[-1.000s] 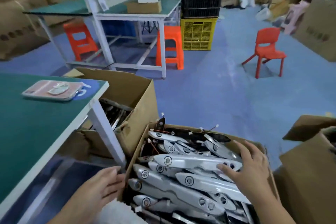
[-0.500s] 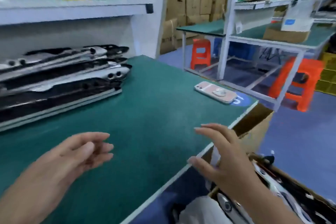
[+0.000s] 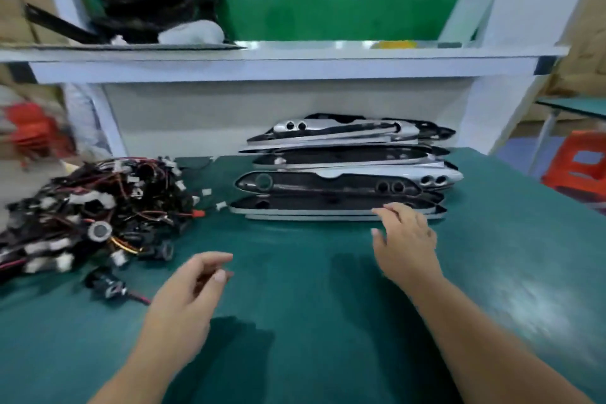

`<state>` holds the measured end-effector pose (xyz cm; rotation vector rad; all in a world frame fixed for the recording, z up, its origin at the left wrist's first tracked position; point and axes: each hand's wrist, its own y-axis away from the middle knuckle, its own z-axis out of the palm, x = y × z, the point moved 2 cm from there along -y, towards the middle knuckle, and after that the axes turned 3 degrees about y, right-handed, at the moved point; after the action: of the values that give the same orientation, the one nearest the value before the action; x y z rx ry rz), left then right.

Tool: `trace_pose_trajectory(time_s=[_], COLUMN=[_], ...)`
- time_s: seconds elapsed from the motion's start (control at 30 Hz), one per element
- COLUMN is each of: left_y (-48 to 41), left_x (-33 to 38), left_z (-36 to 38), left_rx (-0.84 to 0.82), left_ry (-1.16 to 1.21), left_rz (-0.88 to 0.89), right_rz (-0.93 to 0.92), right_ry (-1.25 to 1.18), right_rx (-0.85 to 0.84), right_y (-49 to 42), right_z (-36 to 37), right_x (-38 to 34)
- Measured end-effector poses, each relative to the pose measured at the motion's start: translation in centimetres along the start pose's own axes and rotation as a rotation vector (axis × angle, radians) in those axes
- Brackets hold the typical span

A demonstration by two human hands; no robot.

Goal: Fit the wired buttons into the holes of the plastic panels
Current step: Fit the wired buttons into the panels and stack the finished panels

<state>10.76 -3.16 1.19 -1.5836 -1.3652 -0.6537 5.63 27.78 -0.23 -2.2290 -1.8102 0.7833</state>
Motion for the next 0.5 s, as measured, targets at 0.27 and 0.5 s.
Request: trace_pose_trajectory(time_s=[0.27, 0.5], left_y=[-0.1, -0.9], left_x=[-0.3, -0.2], left_z=[0.9, -0.8], left_rx=[-0.076, 0.062], left_ry=[-0.074, -0.154], left_rz=[0.098, 0.119], right_rz=[0.146, -0.054], right_ry=[0.17, 0.035], right_rx=[-0.154, 0.138], right_y=[-4.5, -3.2], right_z=[3.7, -0.4], right_x=[0.6, 0.8])
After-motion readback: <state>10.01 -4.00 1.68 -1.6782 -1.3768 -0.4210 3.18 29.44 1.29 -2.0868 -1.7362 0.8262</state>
